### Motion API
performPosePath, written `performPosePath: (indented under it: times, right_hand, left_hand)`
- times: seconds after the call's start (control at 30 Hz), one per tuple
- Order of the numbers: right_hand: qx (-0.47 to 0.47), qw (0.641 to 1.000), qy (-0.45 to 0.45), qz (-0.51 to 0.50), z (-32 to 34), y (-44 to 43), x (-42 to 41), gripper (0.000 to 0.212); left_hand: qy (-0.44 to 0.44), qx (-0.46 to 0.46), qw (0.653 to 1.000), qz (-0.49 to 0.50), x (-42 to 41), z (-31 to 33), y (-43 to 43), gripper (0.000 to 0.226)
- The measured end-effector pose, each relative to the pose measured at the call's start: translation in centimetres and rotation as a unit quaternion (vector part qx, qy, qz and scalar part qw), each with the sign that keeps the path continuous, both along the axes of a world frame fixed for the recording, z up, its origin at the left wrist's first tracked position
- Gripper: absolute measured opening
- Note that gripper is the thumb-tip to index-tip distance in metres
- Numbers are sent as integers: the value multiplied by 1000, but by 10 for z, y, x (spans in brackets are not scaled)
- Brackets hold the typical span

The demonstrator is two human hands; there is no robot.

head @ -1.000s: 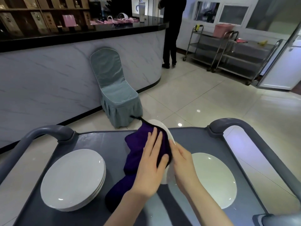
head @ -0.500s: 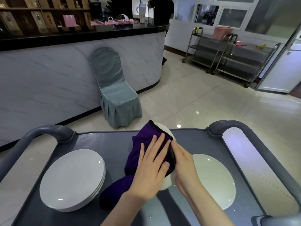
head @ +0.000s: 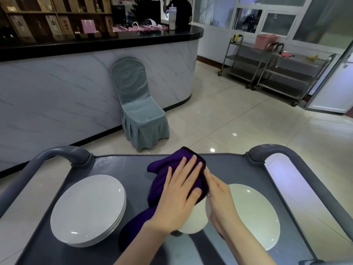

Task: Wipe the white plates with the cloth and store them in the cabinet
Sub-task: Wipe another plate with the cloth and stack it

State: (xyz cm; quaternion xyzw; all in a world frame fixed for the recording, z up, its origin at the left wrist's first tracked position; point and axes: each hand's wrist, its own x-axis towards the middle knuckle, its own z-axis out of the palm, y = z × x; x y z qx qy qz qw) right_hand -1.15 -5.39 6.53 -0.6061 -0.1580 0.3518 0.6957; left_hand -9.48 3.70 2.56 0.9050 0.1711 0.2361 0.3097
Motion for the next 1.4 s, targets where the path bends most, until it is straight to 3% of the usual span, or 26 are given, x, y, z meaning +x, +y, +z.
performPosePath:
  times: [0.13, 0.2, 0.4, 0.53, 0.63, 0.7, 0.83, 0.9, 0.97, 1.1, 1.23, 1.33, 1.4]
  right_hand:
    - [-27, 1000, 14, -9, 6, -10, 14, 35]
    - [-40, 999, 32, -7, 10, -18, 29, 38]
    - [-38, 992, 110, 39, 6, -30, 51, 43]
    - [-49, 991, 86, 88, 0, -19, 36, 37]
    - [-53, 992, 78, 80, 3, -17, 38, 37]
    - [-58, 994, 78, 54, 7, -19, 46, 38]
    - [-57, 995, 76, 14, 11, -24, 62, 40]
    - [-55, 995, 82, 19, 10, -23, 60, 40]
    - [-56, 994, 92, 35, 7, -20, 55, 39]
    - [-75, 991, 81, 70, 10, -12, 46, 36]
    - [-73, 993, 85, 23, 14, -6, 53, 37]
    - [-22, 987, 142, -74, 14, 2, 55, 36]
    - [17, 975, 184, -127, 15, 11, 49, 35]
  left_hand:
    - [-33, -129, 990, 44, -2, -6, 38, 56]
    - [-36, -151, 987, 34, -15, -14, 41, 62]
    - [13, -59, 998, -15, -34, -23, 22, 63]
    - [47, 69, 995, -61, -7, 0, 27, 59]
    - [51, 78, 994, -61, -5, 3, 36, 58]
    - [30, 40, 998, -42, -16, -7, 38, 60]
    - [-17, -119, 993, 7, -41, -38, 22, 61]
    - [-11, -140, 990, 27, -39, -40, 23, 64]
    - [-2, -112, 993, 30, -29, -30, 30, 64]
    - [19, 56, 998, -9, -13, -2, 43, 59]
    - [-10, 9, 1000, -3, -22, -18, 38, 61]
    - [-66, -106, 990, 69, -32, -52, 11, 62]
    - [-77, -103, 988, 84, -30, -71, -15, 68]
